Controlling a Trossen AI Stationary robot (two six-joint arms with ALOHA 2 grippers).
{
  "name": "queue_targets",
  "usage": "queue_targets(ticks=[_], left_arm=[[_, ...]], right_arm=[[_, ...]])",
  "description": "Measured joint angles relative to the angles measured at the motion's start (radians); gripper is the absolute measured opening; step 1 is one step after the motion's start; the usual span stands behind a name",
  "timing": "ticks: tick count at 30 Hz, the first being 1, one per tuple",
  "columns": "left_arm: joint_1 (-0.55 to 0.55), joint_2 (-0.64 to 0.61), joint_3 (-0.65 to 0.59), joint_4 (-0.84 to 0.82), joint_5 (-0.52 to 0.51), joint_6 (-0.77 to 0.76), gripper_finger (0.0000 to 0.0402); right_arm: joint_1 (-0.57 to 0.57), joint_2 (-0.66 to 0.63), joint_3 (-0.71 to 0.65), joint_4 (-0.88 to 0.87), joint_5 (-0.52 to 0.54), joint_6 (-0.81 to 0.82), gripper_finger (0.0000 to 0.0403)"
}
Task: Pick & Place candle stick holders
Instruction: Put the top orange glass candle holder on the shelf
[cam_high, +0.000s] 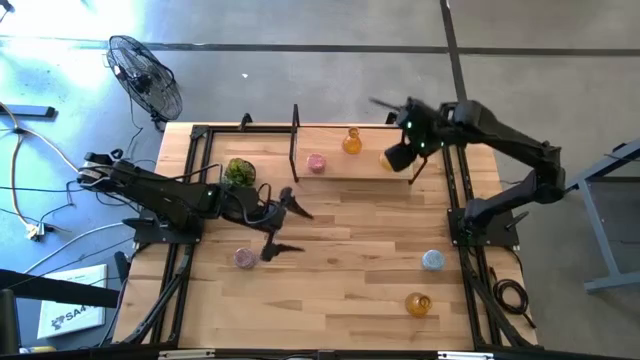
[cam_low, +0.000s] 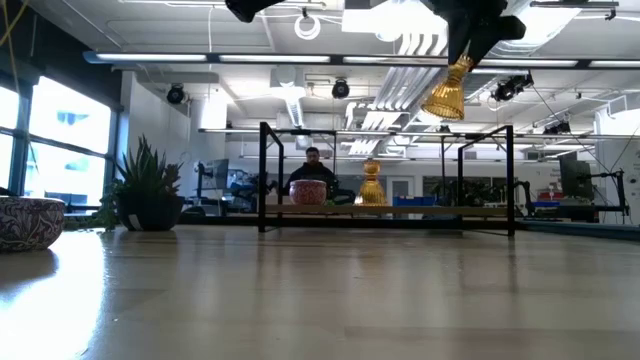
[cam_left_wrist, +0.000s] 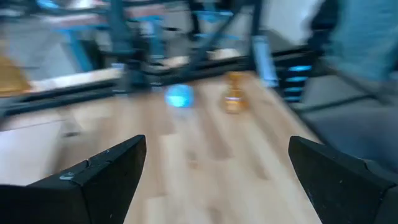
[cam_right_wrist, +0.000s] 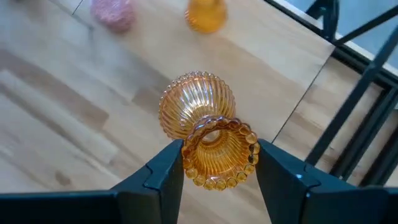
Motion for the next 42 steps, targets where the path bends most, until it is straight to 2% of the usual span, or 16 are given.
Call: queue_targets(ticks=[6, 12, 17, 24, 42], left_arm=[[0.0, -0.061, 0.0, -0.003, -0.276, 0.071, 0.0386], [0.001, -0.099, 0.0, -0.004, -0.393, 0.138, 0.0386], [0.001, -0.106, 0.0, -0.029, -0.424, 0.147, 0.0386], [0.001, -0.105, 0.0, -0.069, -0.469, 0.143, 0.0386], [0.0, -0.131, 0.0, -0.14, -0.471, 0.074, 0.0386]], right_arm=[[-0.159, 0.071, -0.001, 0.045, -0.061, -0.128, 0.0161], [-0.281, 0.212, 0.015, 0.092, -0.128, -0.263, 0.0161], [-0.348, 0.318, 0.072, 0.063, -0.067, -0.332, 0.0161], [-0.391, 0.392, 0.115, 0.066, -0.045, -0.371, 0.0161], [-0.42, 0.435, 0.113, 0.094, -0.014, -0.391, 0.0161]])
